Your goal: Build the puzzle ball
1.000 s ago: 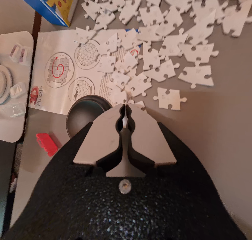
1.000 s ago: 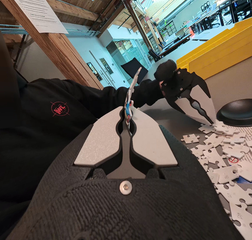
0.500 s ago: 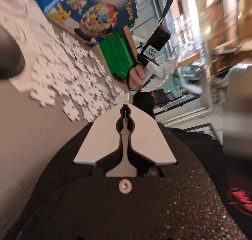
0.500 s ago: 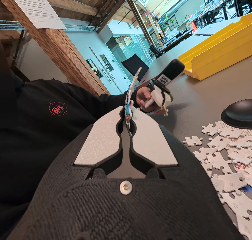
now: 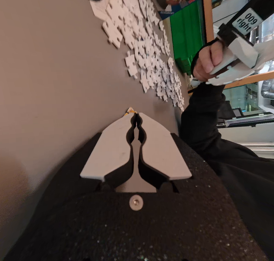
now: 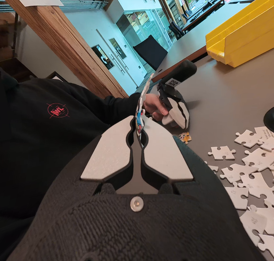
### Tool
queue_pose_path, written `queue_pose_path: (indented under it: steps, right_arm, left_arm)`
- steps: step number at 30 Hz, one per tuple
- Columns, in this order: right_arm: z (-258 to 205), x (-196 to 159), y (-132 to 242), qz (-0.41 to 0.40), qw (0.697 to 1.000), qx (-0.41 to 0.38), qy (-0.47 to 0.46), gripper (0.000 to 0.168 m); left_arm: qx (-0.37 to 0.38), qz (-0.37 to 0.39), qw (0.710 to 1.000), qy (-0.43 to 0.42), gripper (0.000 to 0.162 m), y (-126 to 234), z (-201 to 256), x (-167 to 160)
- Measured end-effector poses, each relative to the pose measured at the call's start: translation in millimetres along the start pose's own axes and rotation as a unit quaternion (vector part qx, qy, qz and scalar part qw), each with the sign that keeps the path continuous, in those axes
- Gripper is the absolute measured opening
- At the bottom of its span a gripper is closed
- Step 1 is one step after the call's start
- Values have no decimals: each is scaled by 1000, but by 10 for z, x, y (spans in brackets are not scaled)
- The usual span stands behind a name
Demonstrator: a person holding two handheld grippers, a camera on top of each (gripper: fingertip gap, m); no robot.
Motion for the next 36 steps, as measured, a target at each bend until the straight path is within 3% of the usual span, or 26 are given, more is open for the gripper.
queue_pose_path:
  steps: [1,7,8,9,13,17,22,26,27,33,36]
  right_arm:
    - [0,-4,-6,-2,1000,0,0,4]
    - [-4,-2,9,-3,1000,-1,4,4]
    - [-3,0,19,-1,1000,-1,4,4]
    - [-2,3,26,1,1000,-1,3,4]
    - [-5,5,38,2,1000,-1,5,4]
    - [-12,9,48,3,1000,-2,6,4]
    - [-13,15,79,5,1000,-3,9,4]
    - [7,16,101,10,1000,-5,4,4]
    - [7,16,100,10,1000,-5,5,4]
    - [-16,17,87,6,1000,-2,10,4]
    - [-20,14,84,4,1000,-1,11,4]
  left_arm:
    - [1,10,1000,-21,0,3,-6,31]
    - [-2,6,978,-210,0,64,74,73]
    - [-4,-4,968,-249,9,70,111,67]
    - [11,-15,957,-290,32,70,118,69]
    - [54,-79,903,-420,32,20,122,46]
    - [68,-136,871,-467,39,-70,12,20]
    - [65,-148,839,-520,37,-106,23,-53]
    - [59,-160,831,-529,14,-114,75,-134]
    - [52,-162,831,-530,2,-118,88,-157]
    - [50,-156,800,-577,27,-106,106,-121]
    - [24,-146,746,-649,38,-134,175,-42]
Point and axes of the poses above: each gripper's, where its closed fingertips meet, y back along the fingers, x out of its top, z = x × y across the jaws, the point moved 6 cm from there along y, back along the fingers, and after that the axes turned 8 degrees about z, right-handed, at the moved point
